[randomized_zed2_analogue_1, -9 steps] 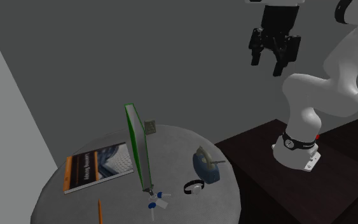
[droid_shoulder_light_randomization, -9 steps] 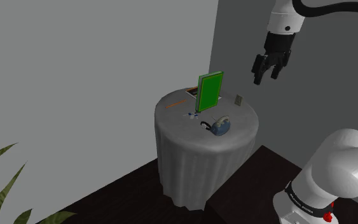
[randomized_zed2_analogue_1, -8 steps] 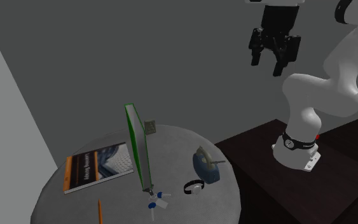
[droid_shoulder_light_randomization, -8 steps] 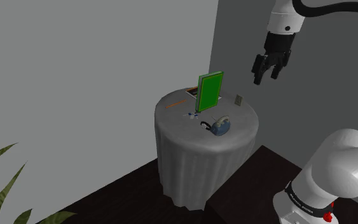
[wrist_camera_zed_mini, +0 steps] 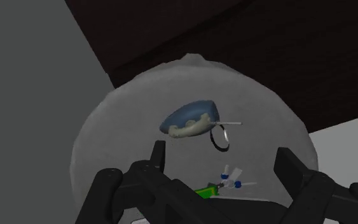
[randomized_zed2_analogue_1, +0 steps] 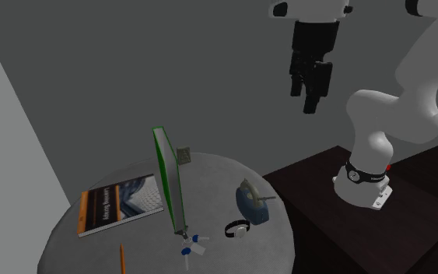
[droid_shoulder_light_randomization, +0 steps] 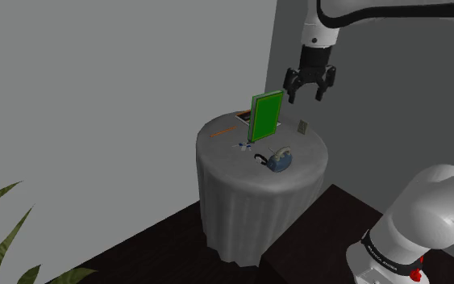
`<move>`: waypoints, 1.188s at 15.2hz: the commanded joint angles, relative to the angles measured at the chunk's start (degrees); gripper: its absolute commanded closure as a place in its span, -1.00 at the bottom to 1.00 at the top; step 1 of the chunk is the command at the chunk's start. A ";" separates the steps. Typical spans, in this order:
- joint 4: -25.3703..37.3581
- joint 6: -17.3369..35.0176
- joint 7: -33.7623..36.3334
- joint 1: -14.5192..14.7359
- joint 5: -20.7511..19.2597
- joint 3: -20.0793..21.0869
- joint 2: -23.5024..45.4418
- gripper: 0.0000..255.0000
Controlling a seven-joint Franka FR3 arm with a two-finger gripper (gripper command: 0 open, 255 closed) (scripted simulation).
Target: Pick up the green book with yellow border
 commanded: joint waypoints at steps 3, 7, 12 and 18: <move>5.82 2.74 9.69 -1.96 1.21 1.39 9.03 -1.00; 12.64 4.51 18.58 -3.65 1.78 1.86 18.00 -1.00; 22.29 5.43 28.86 -5.35 2.28 1.21 28.90 -1.00; 35.17 4.88 39.82 -7.15 3.45 -1.07 41.44 -1.00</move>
